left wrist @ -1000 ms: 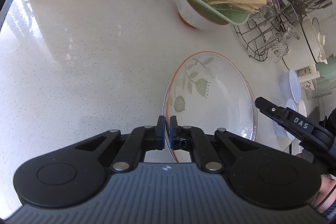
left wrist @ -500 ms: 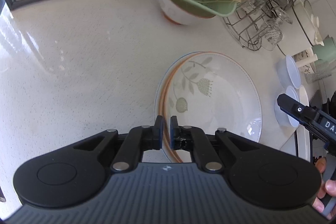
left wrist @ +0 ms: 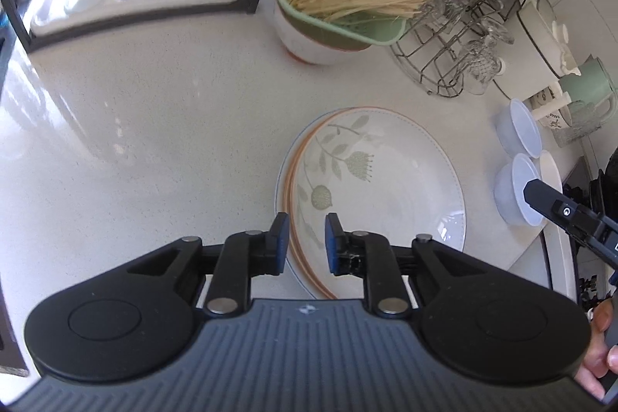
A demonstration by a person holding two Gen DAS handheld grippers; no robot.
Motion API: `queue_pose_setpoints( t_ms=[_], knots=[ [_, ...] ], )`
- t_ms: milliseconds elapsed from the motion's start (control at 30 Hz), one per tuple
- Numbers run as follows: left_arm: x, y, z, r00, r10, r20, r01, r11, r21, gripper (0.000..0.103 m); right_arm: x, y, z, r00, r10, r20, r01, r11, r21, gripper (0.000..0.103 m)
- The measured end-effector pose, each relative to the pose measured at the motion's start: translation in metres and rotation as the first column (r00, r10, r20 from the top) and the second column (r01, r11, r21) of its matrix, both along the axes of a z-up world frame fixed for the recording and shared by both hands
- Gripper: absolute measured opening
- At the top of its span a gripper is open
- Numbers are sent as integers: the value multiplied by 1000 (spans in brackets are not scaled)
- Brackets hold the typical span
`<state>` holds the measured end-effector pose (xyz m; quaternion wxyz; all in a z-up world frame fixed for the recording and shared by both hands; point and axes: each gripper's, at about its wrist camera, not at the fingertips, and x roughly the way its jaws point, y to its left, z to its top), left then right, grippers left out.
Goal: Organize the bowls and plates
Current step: 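Withdraw both grippers from the plates and move toward the plastic bowls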
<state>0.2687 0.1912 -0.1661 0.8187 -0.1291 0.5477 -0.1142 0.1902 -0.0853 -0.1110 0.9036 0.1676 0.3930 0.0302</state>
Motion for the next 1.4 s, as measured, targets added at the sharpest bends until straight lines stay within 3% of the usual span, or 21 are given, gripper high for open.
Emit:
queue_pose_setpoints(
  t_ms=[167, 400, 700, 867, 1133, 1400],
  knots=[
    [-7, -3, 20, 996, -11, 85, 9, 1000, 24, 37, -9, -1, 10, 999, 7, 46, -7, 1000, -5, 30],
    [-18, -5, 51, 984, -37, 172, 36, 999, 12, 39, -18, 6, 17, 998, -16, 62, 17, 1000, -2, 30],
    [-35, -9, 75, 974, -78, 215, 80, 997, 1, 39, -30, 10, 19, 997, -59, 53, 59, 998, -12, 30],
    [-38, -36, 81, 966, -99, 238, 102, 995, 0, 39, -36, -8, 20, 997, -54, 52, 54, 998, -12, 30],
    [-26, -93, 86, 970, -22, 242, 34, 998, -44, 39, -20, -59, 21, 998, -15, 63, 16, 1000, -13, 30],
    [-8, -147, 86, 966, -73, 248, 73, 997, 8, 39, -2, -100, 15, 996, -8, 89, 9, 1000, -10, 30]
  ],
)
